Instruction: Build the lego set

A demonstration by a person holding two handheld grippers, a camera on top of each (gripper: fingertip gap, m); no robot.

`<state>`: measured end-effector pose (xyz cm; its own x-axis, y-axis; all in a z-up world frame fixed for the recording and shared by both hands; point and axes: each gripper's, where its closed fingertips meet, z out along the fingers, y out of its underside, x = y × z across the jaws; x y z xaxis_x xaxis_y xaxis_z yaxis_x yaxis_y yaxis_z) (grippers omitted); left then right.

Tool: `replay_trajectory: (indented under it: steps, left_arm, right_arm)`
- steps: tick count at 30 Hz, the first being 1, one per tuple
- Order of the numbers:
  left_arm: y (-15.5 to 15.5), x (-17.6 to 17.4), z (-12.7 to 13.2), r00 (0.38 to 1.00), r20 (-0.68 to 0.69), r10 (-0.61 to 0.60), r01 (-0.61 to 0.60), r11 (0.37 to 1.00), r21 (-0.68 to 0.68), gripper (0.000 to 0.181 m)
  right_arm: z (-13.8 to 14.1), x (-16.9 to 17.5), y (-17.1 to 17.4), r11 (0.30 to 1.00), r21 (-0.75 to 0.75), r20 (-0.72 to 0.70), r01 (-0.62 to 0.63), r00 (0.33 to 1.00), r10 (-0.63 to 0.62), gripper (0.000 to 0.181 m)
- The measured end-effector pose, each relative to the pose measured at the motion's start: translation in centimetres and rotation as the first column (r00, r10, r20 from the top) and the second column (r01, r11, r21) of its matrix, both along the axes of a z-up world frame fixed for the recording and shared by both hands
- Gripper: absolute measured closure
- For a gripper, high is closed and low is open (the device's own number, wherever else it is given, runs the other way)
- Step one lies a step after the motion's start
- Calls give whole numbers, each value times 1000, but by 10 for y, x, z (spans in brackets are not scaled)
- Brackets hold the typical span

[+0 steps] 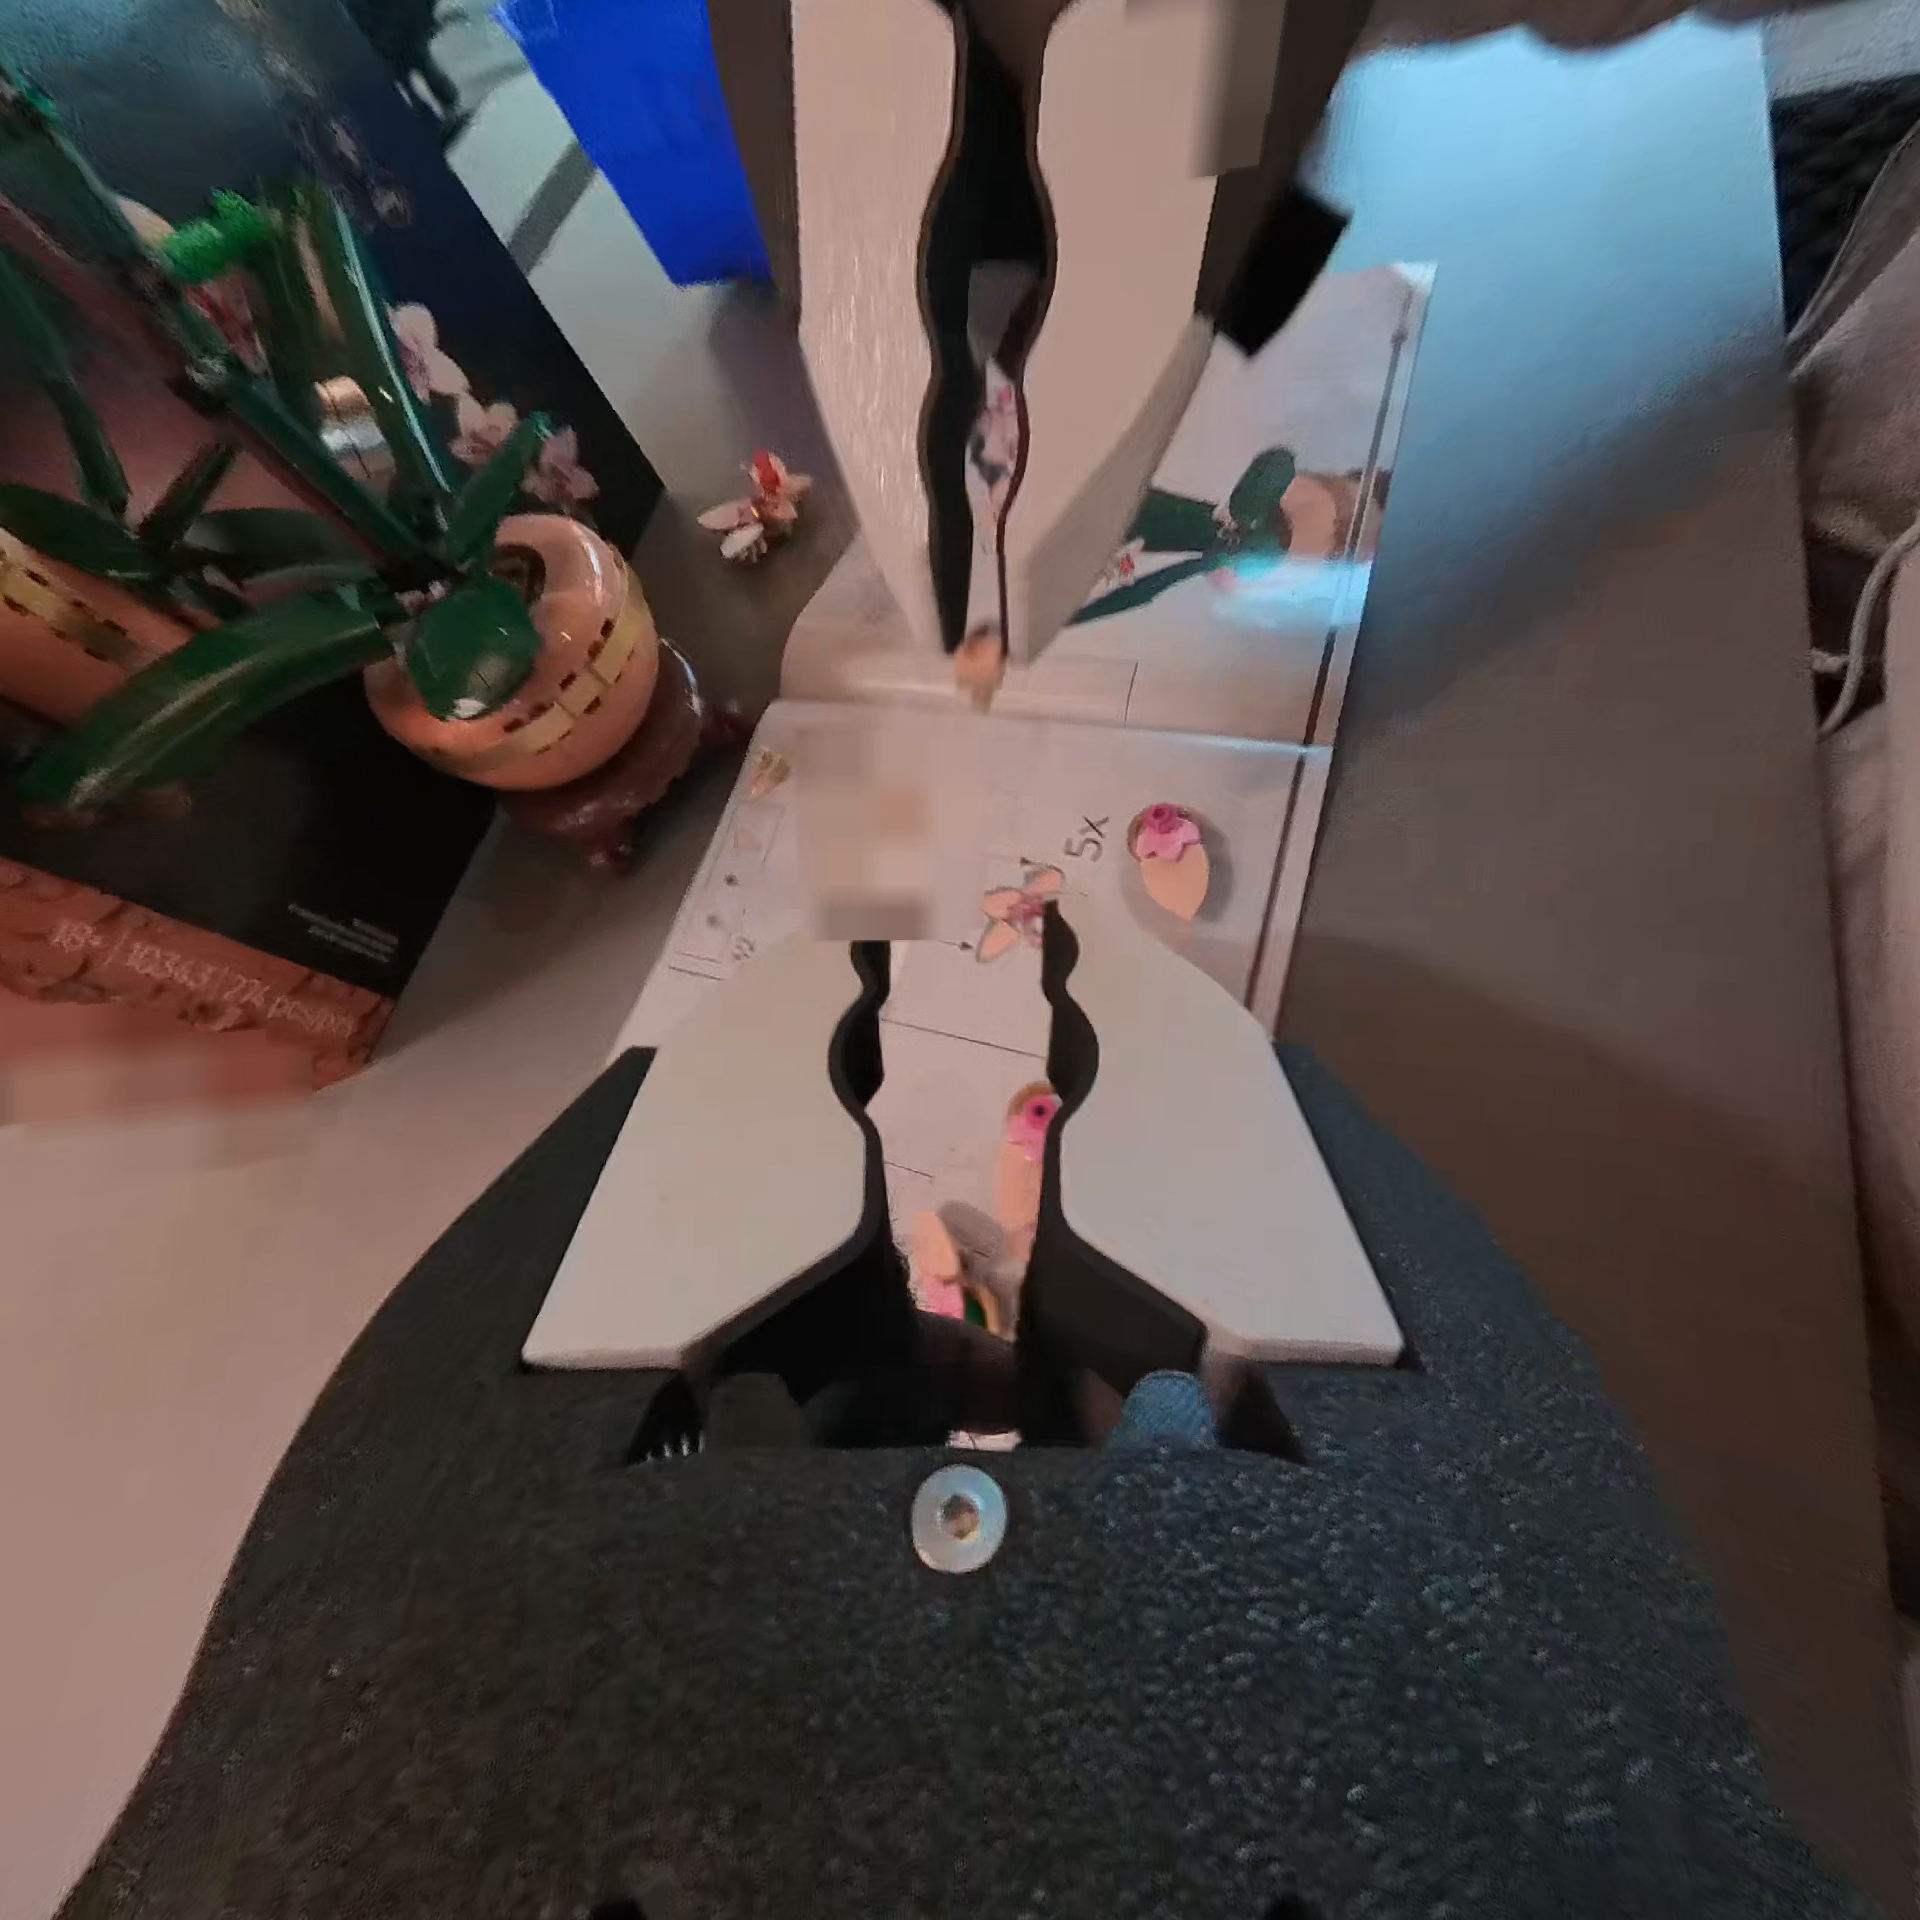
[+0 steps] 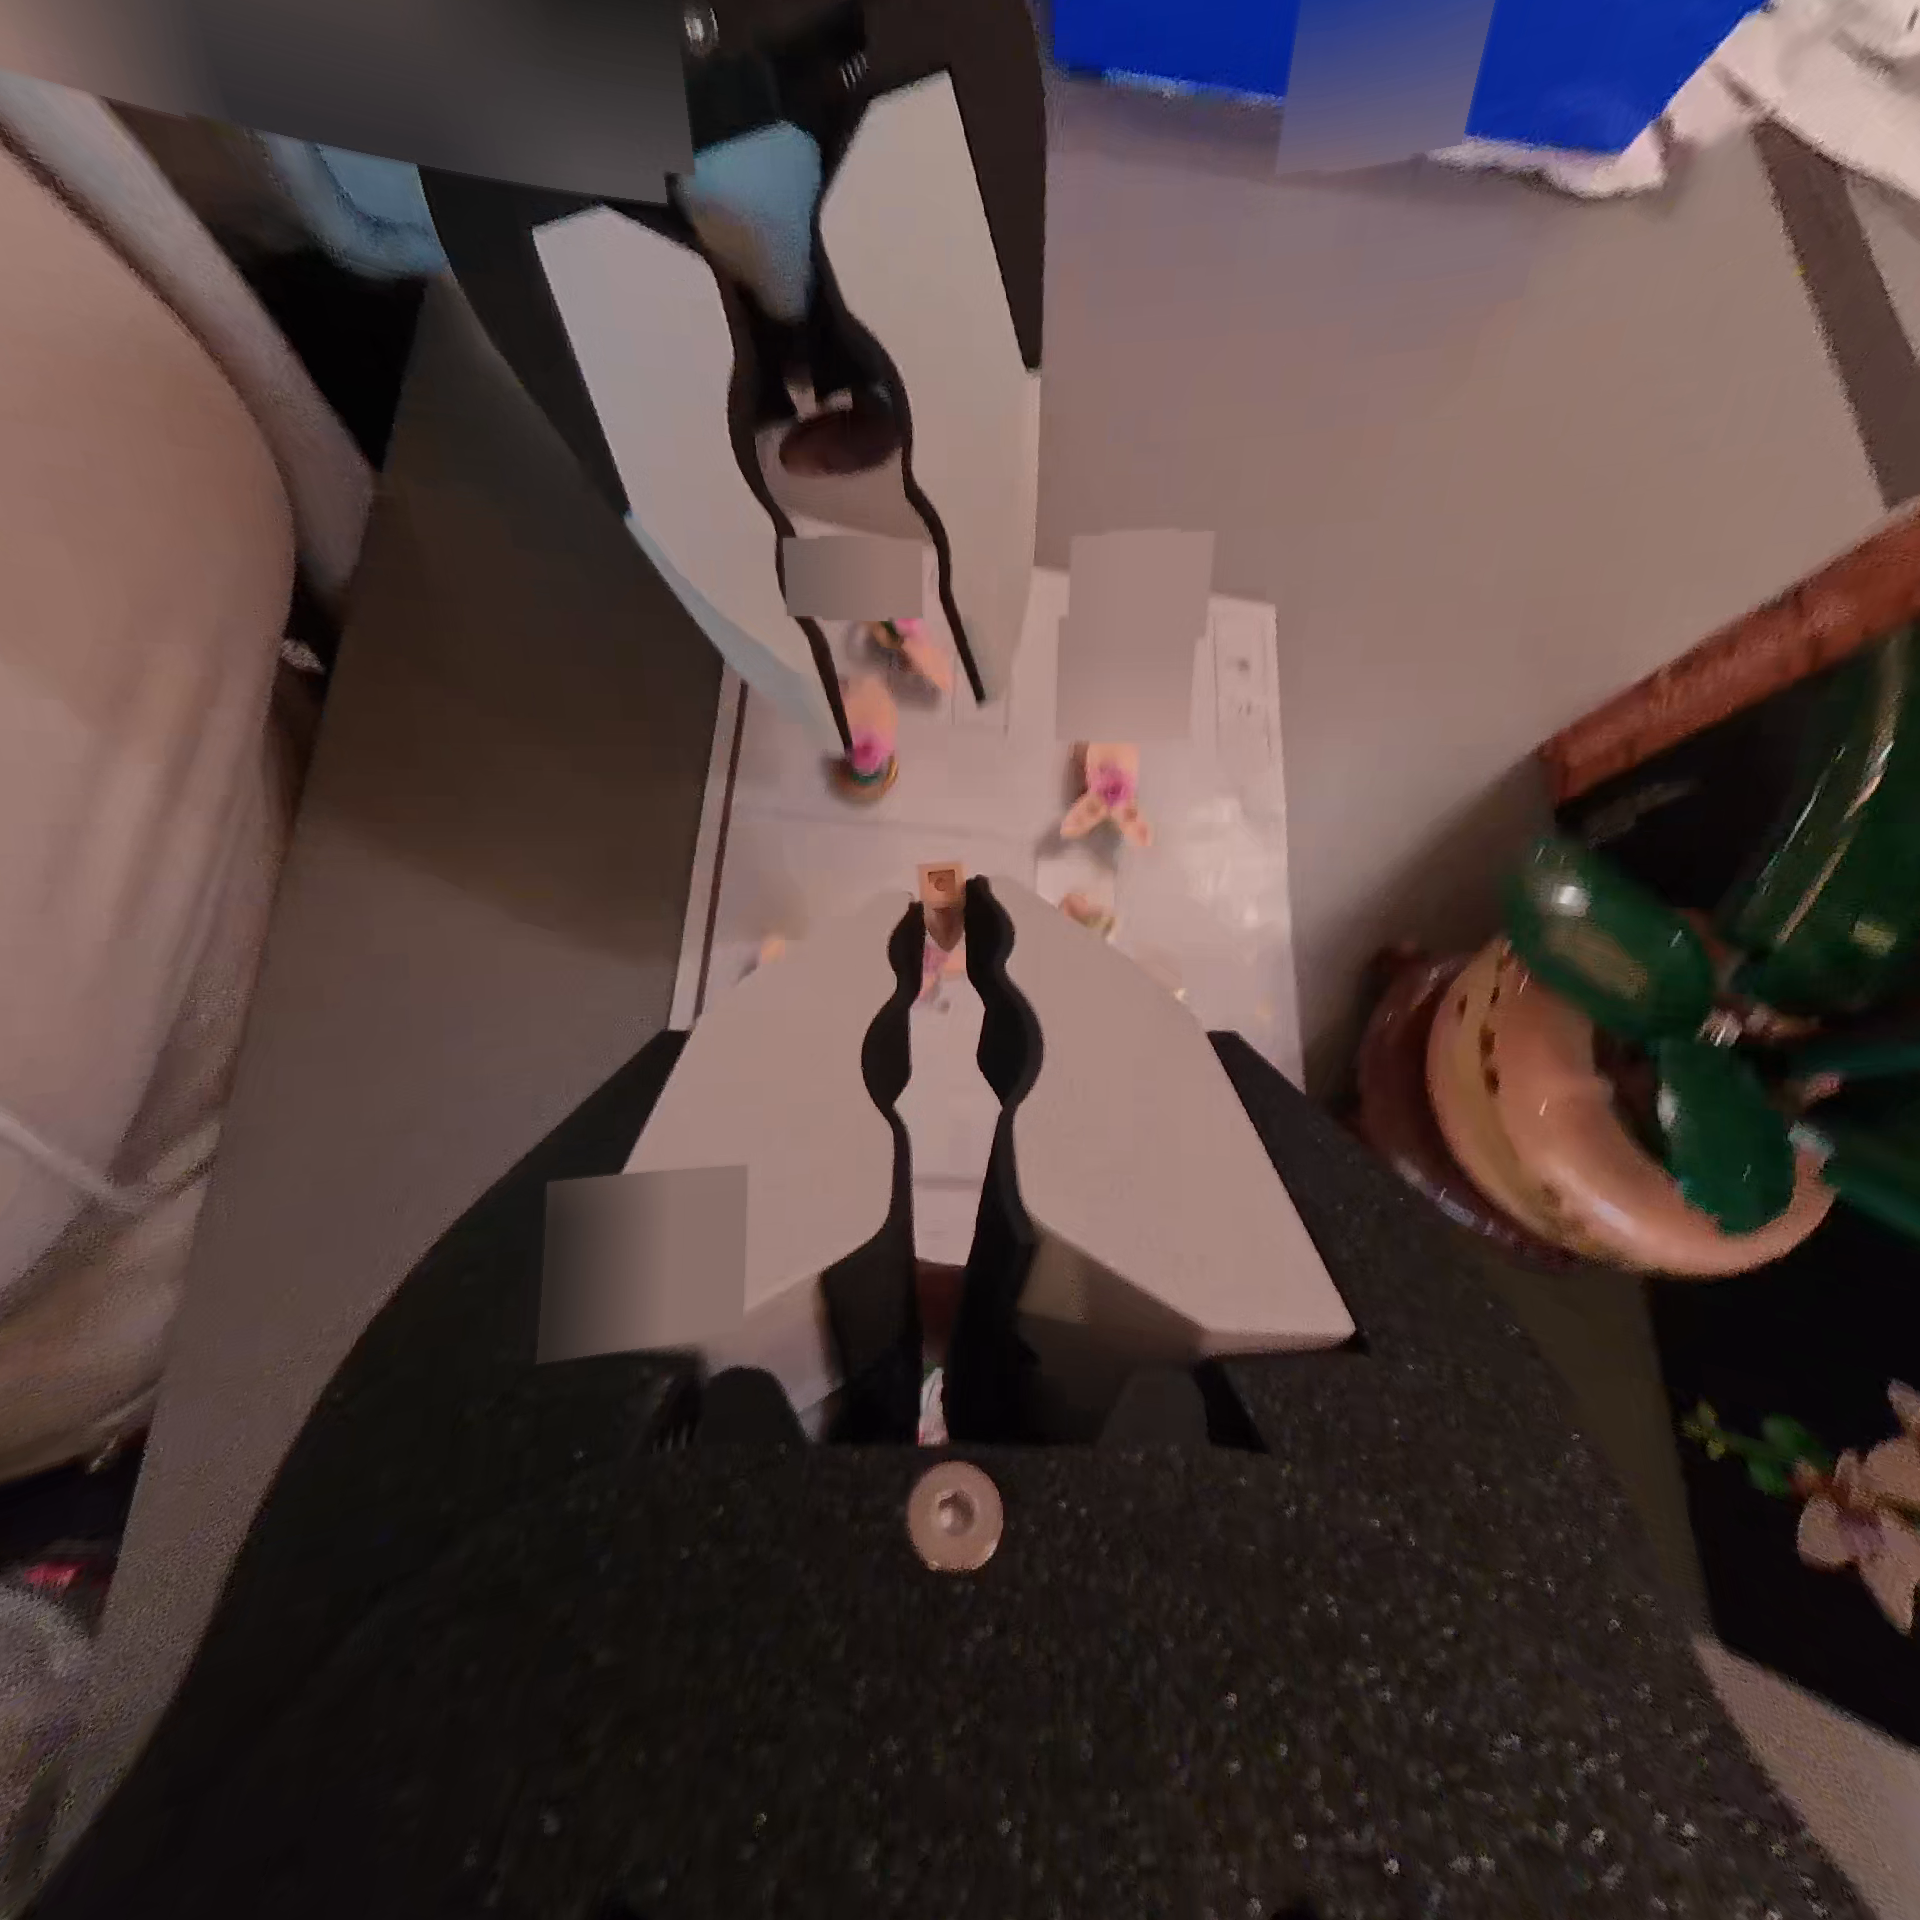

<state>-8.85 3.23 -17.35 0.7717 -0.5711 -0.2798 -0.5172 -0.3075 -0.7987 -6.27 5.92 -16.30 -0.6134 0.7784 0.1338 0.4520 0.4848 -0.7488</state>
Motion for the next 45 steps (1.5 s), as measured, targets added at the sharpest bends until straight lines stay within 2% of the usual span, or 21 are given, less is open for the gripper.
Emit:
replay_trajectory:
  steps: [6,10,14,18,23,35,45]
  left_arm:
    - [-7,45,-32,998,50,34,-28,991,-129,144]
    - [0,56,-50,996,11,90,-87,980,-179,147]
    - [2,53,-59,994,-42,104,-110,977,-182,157]
    - [5,50,-62,994,-104,32,-49,985,-167,162]
    - [5,50,-64,995,-97,-30,12,985,-174,166]
    - [7,50,-64,992,-103,-70,53,986,-155,166]
    - [7,50,-64,990,-115,-82,65,987,-145,166]
  right_arm:
    - [-41,44,2,1000,-28,135,-8,991,12,174]
    - [-56,44,2,997,-68,164,-49,985,59,174]
    - [-58,36,2,980,-51,150,-191,969,197,174]
    - [-60,30,0,963,-64,162,-261,950,269,174]
    - [-65,29,-1,953,-72,157,-293,941,301,174]
    - [-70,28,-3,946,-60,212,-319,922,324,174]
    - [-72,28,-4,927,89,334,-364,888,317,174]
